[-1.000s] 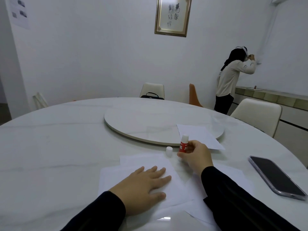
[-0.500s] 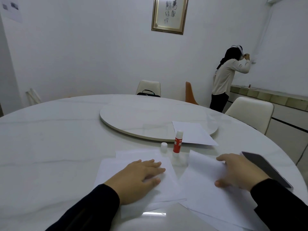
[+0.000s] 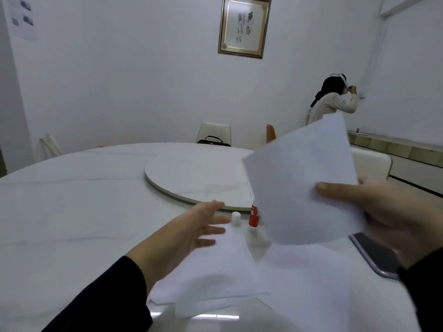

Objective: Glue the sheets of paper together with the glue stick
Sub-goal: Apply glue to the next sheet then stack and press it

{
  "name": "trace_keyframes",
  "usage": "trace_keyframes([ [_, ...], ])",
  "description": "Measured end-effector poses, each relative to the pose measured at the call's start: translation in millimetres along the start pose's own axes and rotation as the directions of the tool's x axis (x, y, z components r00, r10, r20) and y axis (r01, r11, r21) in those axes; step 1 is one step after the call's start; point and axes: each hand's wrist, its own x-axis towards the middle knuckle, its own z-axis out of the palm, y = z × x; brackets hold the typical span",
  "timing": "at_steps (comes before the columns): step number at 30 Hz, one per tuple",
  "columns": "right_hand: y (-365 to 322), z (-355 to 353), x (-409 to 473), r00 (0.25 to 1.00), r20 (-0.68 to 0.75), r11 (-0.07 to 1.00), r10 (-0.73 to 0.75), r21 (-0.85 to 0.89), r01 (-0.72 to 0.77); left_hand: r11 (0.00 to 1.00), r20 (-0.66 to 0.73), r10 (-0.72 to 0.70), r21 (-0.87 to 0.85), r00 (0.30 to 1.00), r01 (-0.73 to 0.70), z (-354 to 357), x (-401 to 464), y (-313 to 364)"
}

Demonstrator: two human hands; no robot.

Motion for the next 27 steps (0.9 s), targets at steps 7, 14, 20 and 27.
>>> trace_keyframes([
  [7, 41, 82, 16, 0.988, 0.02, 0.964, 0.154, 0.218, -0.155, 0.998, -0.242, 0.041, -0.038, 0.97, -0.052, -6, -17, 24],
  [14, 81, 65, 29, 0.979, -0.076, 0.98, 0.19, 0.081, -0.184, 0.977, -0.399, -0.124, 0.108, 0.908, 0.181, -50, -33, -4],
  [20, 110, 72, 36, 0.966, -0.164, 0.975, 0.201, -0.065, -0.214, 0.883, -0.557, -0.008, 0.386, 0.831, 0.267, -68, -36, -22],
  [27, 121, 79, 37, 0.954, -0.237, 0.938, 0.185, -0.248, -0.243, 0.751, -0.59, 0.015, 0.54, 0.808, 0.38, -70, -43, -28],
])
